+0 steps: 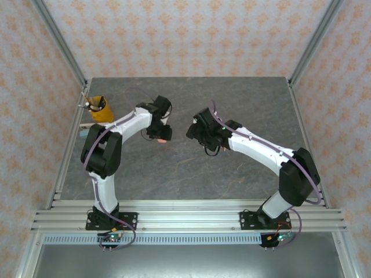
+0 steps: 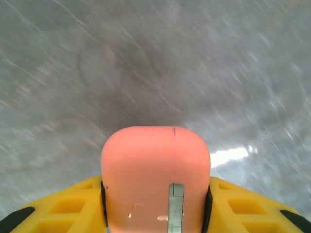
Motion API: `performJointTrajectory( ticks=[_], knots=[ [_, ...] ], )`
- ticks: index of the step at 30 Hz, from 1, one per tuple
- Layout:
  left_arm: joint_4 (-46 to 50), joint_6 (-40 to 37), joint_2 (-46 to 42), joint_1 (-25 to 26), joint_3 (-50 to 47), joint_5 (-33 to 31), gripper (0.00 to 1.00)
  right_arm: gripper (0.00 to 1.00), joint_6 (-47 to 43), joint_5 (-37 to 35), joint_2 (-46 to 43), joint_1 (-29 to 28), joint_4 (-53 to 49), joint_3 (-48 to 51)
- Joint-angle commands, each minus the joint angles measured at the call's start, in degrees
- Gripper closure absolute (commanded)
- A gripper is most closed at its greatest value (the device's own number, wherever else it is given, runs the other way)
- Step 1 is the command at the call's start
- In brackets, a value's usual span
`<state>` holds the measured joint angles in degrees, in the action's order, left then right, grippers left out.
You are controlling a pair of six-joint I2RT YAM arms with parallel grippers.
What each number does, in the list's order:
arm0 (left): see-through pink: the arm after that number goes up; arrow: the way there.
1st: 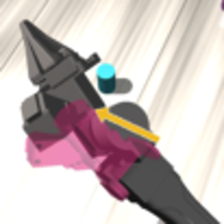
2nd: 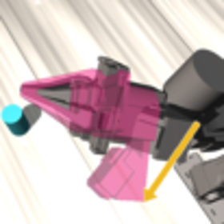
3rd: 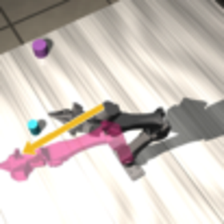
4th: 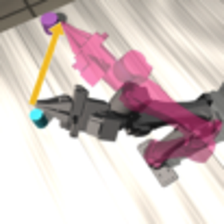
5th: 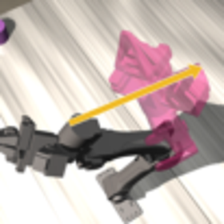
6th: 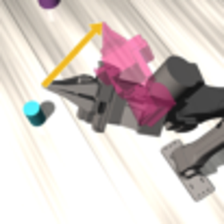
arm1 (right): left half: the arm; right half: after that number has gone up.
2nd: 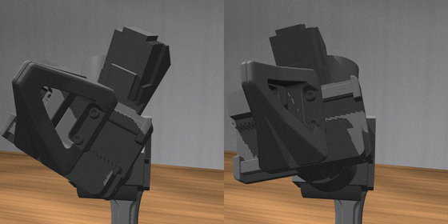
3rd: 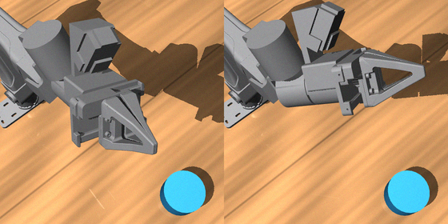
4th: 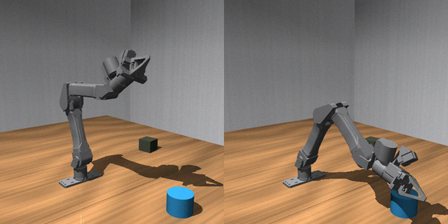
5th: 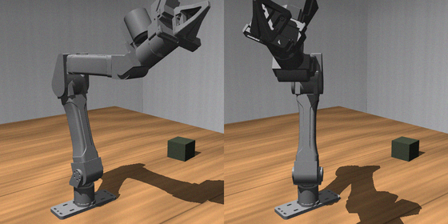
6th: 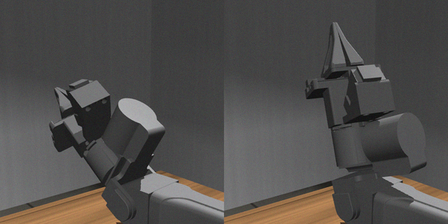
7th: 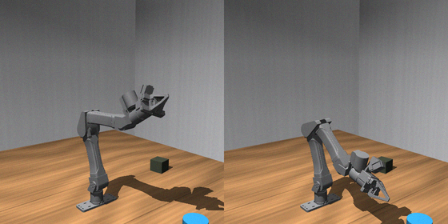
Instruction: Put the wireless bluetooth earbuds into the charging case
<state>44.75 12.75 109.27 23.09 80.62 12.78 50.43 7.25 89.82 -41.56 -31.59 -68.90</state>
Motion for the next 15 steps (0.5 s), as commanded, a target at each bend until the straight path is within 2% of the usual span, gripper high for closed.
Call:
performJointTrajectory(
  ticks=[1, 5, 10, 15],
  knots=[
    [-2.45, 4.22, -4.93, 3.58, -5.60, -0.28, 0.66, 0.21, -0.16, -2.15, -2.19, 0.29, 0.42, 1.91],
    [-4.46, 9.03, -9.40, 9.17, -11.45, -2.86, 0.67, 0.21, 0.19, -2.06, -2.52, 0.26, 0.83, 3.61],
    [-5.24, 14.12, -10.73, 15.86, -14.56, -8.52, 0.67, 0.21, 0.67, -2.19, -3.14, 0.27, 0.92, 5.49],
    [-7.90, 16.89, -9.05, 18.52, -16.01, -10.38, 0.66, 0.21, 1.24, -2.95, -4.57, 0.32, 0.60, 8.10]
  ],
)
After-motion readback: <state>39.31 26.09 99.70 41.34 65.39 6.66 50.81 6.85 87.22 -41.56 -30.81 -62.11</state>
